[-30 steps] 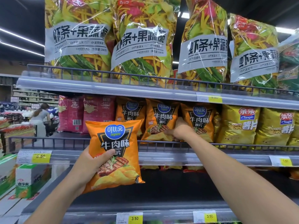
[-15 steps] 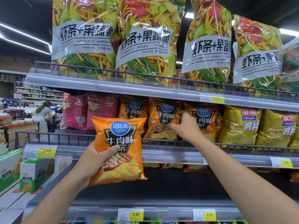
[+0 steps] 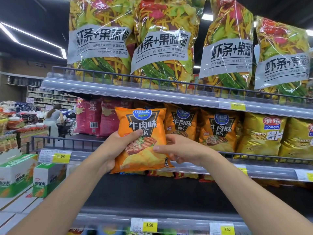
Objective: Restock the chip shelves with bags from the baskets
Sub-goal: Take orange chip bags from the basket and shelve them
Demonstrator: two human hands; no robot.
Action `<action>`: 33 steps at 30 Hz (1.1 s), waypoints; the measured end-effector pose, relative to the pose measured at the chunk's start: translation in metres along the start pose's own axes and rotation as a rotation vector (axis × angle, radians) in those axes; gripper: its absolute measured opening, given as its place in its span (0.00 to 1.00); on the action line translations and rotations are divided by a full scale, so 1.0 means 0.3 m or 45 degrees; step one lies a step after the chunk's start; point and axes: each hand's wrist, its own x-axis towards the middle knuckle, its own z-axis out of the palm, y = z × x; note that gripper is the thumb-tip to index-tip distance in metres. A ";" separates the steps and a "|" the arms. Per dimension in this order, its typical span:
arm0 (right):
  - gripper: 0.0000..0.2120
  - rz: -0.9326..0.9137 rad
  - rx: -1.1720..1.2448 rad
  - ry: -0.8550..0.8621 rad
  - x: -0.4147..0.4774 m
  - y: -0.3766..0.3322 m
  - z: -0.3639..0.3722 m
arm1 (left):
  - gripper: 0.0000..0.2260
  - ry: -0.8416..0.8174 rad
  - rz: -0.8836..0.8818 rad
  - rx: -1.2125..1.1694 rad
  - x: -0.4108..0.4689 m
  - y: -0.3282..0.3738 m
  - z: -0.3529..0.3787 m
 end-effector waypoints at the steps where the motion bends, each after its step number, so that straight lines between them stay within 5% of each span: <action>1: 0.34 0.000 0.023 0.016 0.011 -0.001 0.000 | 0.19 -0.022 -0.040 0.001 0.006 0.012 -0.004; 5: 0.22 0.022 0.234 0.071 0.041 0.001 -0.021 | 0.24 -0.141 -0.092 0.045 0.021 0.042 -0.045; 8: 0.21 0.031 0.343 0.117 0.071 0.002 -0.039 | 0.10 -0.163 -0.053 0.223 0.027 0.061 -0.080; 14: 0.30 0.040 0.297 0.297 0.170 -0.031 -0.047 | 0.19 -0.008 0.059 0.802 0.091 0.133 -0.128; 25: 0.42 -0.034 -0.002 0.432 0.303 -0.039 0.022 | 0.16 0.073 -0.108 0.927 0.217 0.125 -0.137; 30: 0.36 -0.005 -0.010 0.462 0.359 -0.035 0.024 | 0.40 0.084 -0.176 1.060 0.261 0.124 -0.160; 33: 0.28 -0.048 -0.053 0.457 0.364 -0.009 0.018 | 0.42 0.068 -0.204 1.211 0.270 0.110 -0.164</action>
